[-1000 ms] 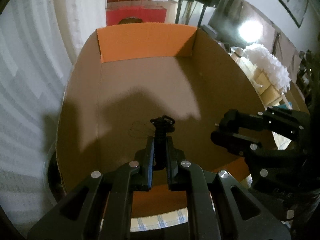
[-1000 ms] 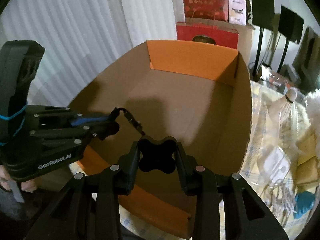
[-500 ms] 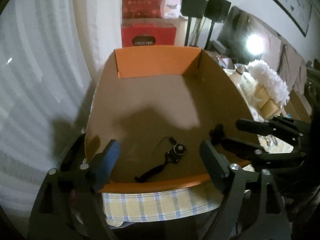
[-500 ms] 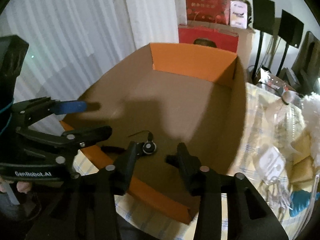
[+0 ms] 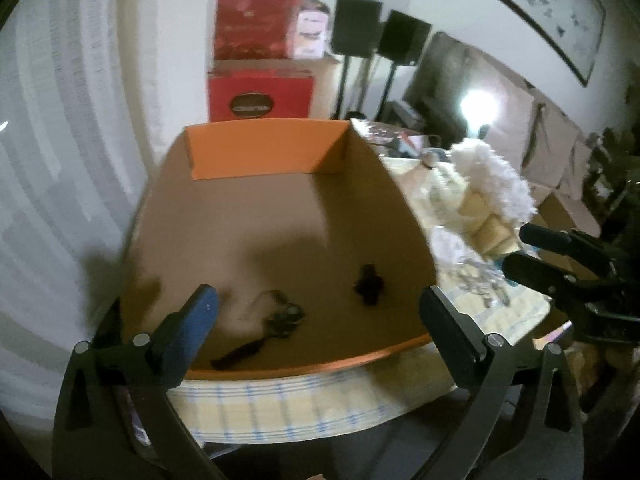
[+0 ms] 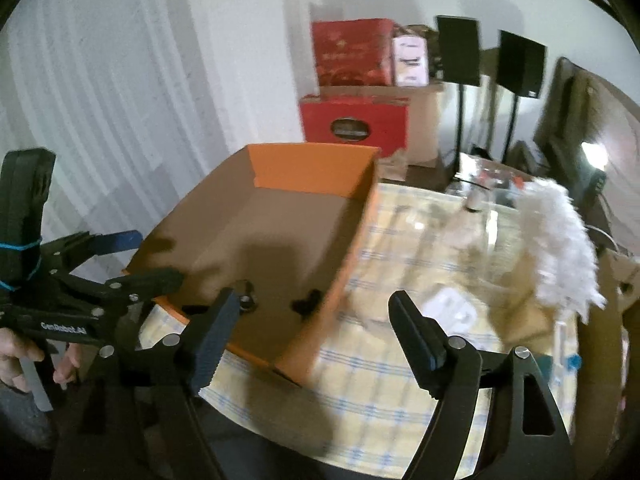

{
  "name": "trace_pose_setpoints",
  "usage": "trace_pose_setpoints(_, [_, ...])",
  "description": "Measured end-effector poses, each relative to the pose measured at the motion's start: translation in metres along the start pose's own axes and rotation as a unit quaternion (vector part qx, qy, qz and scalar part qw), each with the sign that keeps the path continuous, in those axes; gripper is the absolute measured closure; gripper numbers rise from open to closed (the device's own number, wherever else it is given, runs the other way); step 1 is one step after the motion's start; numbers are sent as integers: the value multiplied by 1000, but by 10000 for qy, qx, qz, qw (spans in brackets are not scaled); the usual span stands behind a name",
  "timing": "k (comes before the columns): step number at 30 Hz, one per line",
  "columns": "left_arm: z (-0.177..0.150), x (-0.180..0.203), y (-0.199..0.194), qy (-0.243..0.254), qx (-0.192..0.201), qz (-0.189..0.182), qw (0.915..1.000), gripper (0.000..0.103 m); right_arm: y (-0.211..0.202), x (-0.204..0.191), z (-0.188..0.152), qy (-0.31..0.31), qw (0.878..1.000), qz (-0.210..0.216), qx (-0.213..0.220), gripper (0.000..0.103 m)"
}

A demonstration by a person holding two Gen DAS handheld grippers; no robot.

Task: Organize objects
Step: 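Reach the right tool to the white feather duster handle and grasp it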

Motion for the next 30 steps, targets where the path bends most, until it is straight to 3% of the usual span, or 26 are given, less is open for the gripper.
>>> trace_pose_setpoints(17, [2, 75, 11, 257, 89, -547, 9981, 3, -62, 87, -37, 727, 9956, -570, 183, 24])
trace_pose_setpoints(30, [-5, 138, 32, 587, -131, -901, 9941, 3, -110, 144, -61, 1247, 9865, -976, 411, 24])
Point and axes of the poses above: each gripper's, at about its wrist camera, not at the fingertips, and y roughly the way its jaws point, x to its right, z to its top, the point moved 3 cm from there along y, roughly the way its jaws point, and after that the axes turned 4 degrees about z, right-handed, at the moved point
